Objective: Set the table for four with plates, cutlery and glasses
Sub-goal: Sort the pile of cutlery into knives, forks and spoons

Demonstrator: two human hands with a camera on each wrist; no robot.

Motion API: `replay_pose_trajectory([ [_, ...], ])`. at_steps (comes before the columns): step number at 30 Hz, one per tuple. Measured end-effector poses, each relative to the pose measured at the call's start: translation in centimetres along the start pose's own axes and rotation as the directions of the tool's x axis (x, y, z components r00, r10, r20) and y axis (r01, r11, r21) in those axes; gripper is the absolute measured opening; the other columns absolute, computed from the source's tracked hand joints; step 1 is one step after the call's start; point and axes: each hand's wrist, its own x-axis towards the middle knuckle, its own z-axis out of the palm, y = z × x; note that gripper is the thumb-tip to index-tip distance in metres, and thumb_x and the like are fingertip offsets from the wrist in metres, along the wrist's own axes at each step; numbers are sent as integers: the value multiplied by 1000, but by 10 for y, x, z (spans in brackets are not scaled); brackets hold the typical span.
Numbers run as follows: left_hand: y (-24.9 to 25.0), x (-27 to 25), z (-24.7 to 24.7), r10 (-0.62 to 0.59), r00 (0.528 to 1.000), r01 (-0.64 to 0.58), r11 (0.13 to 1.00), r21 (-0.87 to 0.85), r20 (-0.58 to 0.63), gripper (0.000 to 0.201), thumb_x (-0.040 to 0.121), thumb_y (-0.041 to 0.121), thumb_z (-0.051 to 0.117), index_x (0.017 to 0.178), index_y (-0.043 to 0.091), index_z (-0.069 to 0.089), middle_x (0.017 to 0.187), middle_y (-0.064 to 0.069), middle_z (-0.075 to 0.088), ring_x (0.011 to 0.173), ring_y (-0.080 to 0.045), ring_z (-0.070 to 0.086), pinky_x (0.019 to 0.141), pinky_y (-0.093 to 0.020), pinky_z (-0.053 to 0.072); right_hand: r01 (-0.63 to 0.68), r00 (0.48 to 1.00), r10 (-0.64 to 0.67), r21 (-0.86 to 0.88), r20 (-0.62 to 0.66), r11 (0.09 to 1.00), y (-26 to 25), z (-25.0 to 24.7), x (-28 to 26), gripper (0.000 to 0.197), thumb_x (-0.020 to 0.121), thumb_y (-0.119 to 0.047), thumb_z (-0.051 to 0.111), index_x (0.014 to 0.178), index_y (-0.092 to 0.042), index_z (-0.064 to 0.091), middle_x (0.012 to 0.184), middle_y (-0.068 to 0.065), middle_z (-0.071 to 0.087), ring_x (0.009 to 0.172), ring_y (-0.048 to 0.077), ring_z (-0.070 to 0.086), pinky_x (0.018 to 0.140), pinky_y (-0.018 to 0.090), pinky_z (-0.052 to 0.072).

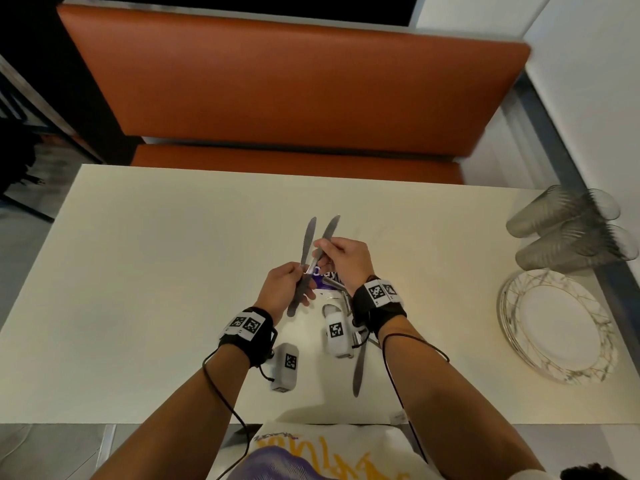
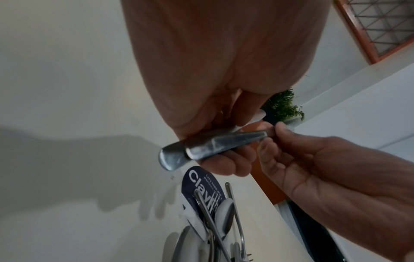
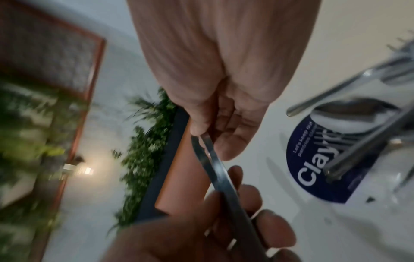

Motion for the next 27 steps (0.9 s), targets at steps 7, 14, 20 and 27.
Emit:
replay_pose_trajectory([
  [7, 2, -6, 6, 8, 1000, -8, 997, 72, 8, 36, 107, 14, 34, 88, 2, 61, 65, -11, 61, 49, -23, 47, 44, -28, 35, 42, 998, -50, -170, -46, 985, -6, 10, -9, 26, 89, -13, 77, 112, -13, 64, 79, 10, 75, 58, 19, 73, 60, 33, 62],
  [14, 1, -6, 7, -30, 999, 30, 999, -12, 29, 37, 107, 14, 33, 97, 3, 67, 63, -6, 52, 49, -19, 38, 51, -31, 29, 119, 987, -149, -327, -68, 938, -12, 4, 2, 35, 99, -14, 61, 134, -17, 60, 93, 7, 76, 62, 11, 72, 60, 22, 60],
  [20, -2, -3, 6, -62, 997, 64, 997, -38, 50, 38, 104, 18, 35, 95, 3, 69, 65, -7, 52, 49, -21, 40, 53, -31, 34, 181, 977, -206, -317, -48, 931, -16, -5, 3, 33, 101, -13, 60, 134, -18, 64, 86, 7, 77, 56, 4, 69, 62, 15, 58],
  [27, -3, -2, 9, -81, 995, 80, 997, 14, 62, 36, 101, 18, 34, 82, 10, 64, 63, -4, 48, 48, -17, 35, 52, -30, 26, 186, 977, -207, -278, -48, 942, -15, -9, 3, 20, 98, -12, 63, 117, -18, 69, 74, 4, 76, 55, 13, 70, 63, 27, 60],
])
